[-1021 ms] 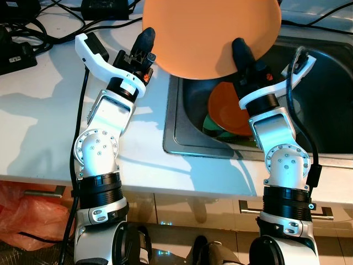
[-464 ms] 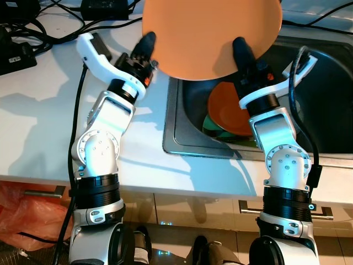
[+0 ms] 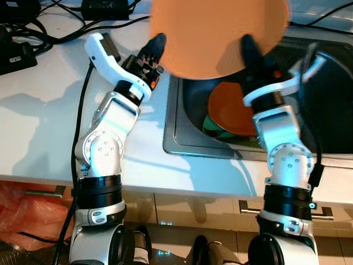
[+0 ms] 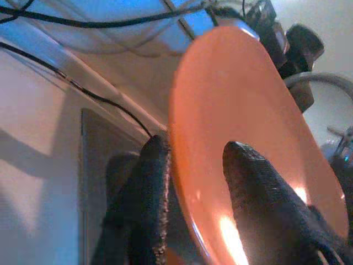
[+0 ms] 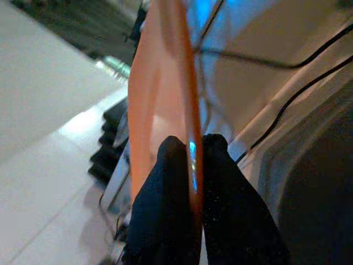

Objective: Kitchen organization

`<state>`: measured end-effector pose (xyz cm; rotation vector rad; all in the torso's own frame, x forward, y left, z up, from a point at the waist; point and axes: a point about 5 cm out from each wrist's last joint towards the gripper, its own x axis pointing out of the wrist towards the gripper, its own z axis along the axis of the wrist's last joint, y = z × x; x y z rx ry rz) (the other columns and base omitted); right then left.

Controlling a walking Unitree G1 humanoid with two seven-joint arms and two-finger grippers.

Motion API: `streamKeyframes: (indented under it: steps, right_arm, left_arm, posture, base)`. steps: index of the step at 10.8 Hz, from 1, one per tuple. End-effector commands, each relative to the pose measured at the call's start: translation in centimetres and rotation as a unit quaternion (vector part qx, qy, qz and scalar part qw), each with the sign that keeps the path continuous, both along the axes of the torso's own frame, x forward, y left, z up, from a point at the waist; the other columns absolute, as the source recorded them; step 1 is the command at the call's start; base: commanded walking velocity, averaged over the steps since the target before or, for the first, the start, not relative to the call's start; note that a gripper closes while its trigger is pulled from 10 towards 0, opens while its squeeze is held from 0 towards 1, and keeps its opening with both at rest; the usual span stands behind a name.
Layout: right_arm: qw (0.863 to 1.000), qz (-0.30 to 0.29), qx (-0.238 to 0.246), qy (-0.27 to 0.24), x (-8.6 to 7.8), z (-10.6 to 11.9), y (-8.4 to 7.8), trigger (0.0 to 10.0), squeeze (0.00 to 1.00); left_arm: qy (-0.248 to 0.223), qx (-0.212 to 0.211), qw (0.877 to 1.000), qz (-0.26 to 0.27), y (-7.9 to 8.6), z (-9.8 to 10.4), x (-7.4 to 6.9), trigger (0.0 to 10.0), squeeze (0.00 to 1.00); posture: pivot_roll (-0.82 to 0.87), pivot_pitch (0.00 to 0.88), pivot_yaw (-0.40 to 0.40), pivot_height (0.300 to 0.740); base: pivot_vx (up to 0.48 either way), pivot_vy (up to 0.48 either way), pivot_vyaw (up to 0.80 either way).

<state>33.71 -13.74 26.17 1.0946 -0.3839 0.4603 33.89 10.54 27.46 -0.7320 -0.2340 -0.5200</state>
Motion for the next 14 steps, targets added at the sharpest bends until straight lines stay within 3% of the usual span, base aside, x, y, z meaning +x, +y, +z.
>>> streamKeyframes:
  steps: [1, 3, 4, 5, 6, 7, 8, 10, 12, 14]
  right_arm:
    - [0.999, -0.019, 0.025, -0.019, -0.1, 1.0, -0.9, 0.0, 0.0]
    - [0.997, -0.05, 0.054, -0.031, 0.0, 1.8, -2.4, 0.0, 0.0]
    - [0.997, -0.057, 0.045, -0.033, 0.0, 1.8, -2.6, 0.0, 0.0]
    - [0.997, -0.074, 0.009, -0.028, 0.1, 1.6, -2.6, 0.0, 0.0]
    - [0.996, -0.081, -0.008, -0.022, 0.1, 1.3, -2.6, 0.8, 0.0]
    - [0.996, -0.083, -0.018, -0.021, 0.2, 1.1, -2.5, 3.9, 0.0]
    - [0.995, -0.09, -0.036, -0.017, 0.3, 0.9, -2.5, 10.0, 0.0]
    - [0.99, -0.107, -0.095, -0.02, 0.4, 0.8, -2.4, 10.0, 0.0]
    - [0.966, -0.154, -0.207, -0.017, 0.6, 0.2, -2.5, 10.0, 0.0]
    - [0.958, -0.169, -0.231, -0.011, 0.7, -0.1, -2.7, 10.0, 0.0]
  left_arm:
    - [-0.005, 0.022, 1.0, -0.008, -0.5, -0.2, -0.3, 10.0, 0.0]
    - [-0.003, 0.035, 0.999, -0.008, -0.6, -0.4, -0.3, 10.0, 0.0]
    - [-0.005, 0.055, 0.998, -0.006, -0.7, -0.5, -0.3, 10.0, 0.0]
    - [-0.009, 0.129, 0.992, 0.007, -0.7, -0.8, -0.3, 10.0, 0.0]
    - [-0.012, 0.192, 0.981, 0.025, -0.4, -1.1, -0.2, 10.0, 0.0]
    - [-0.016, 0.231, 0.972, 0.041, 0.0, -1.2, -0.1, 10.0, 0.0]
    - [-0.025, 0.272, 0.96, 0.066, 1.1, -0.7, 0.1, 10.0, 0.0]
    - [-0.035, 0.305, 0.948, 0.089, 1.6, -0.2, 0.1, 10.0, 0.0]
    - [-0.034, 0.33, 0.938, 0.096, 1.8, -0.5, 0.1, 10.0, 0.0]
    - [-0.033, 0.333, 0.937, 0.097, 2.0, -0.6, 0.0, 10.0, 0.0]
  posture:
    - [0.13, 0.211, -0.028, 0.74]
    - [0.13, 0.212, -0.031, 0.74]
    - [0.13, 0.212, -0.031, 0.74]
    - [0.13, 0.21, -0.031, 0.74]
    - [0.13, 0.21, -0.031, 0.74]
    - [0.13, 0.21, -0.031, 0.74]
    - [0.14, 0.211, -0.032, 0.74]
    - [0.14, 0.212, -0.034, 0.74]
    - [0.13, 0.211, -0.036, 0.74]
    - [0.13, 0.213, -0.035, 0.74]
  base:
    - [0.0, 0.0, 0.0]
    - [0.0, 0.0, 0.0]
    - [0.0, 0.0, 0.0]
    - [0.0, 0.0, 0.0]
    - [0.0, 0.0, 0.0]
    - [0.0, 0.0, 0.0]
    - [0.0, 0.0, 0.0]
    - [0.0, 0.0, 0.0]
    - [0.0, 0.0, 0.0]
    - [0.0, 0.0, 0.0]
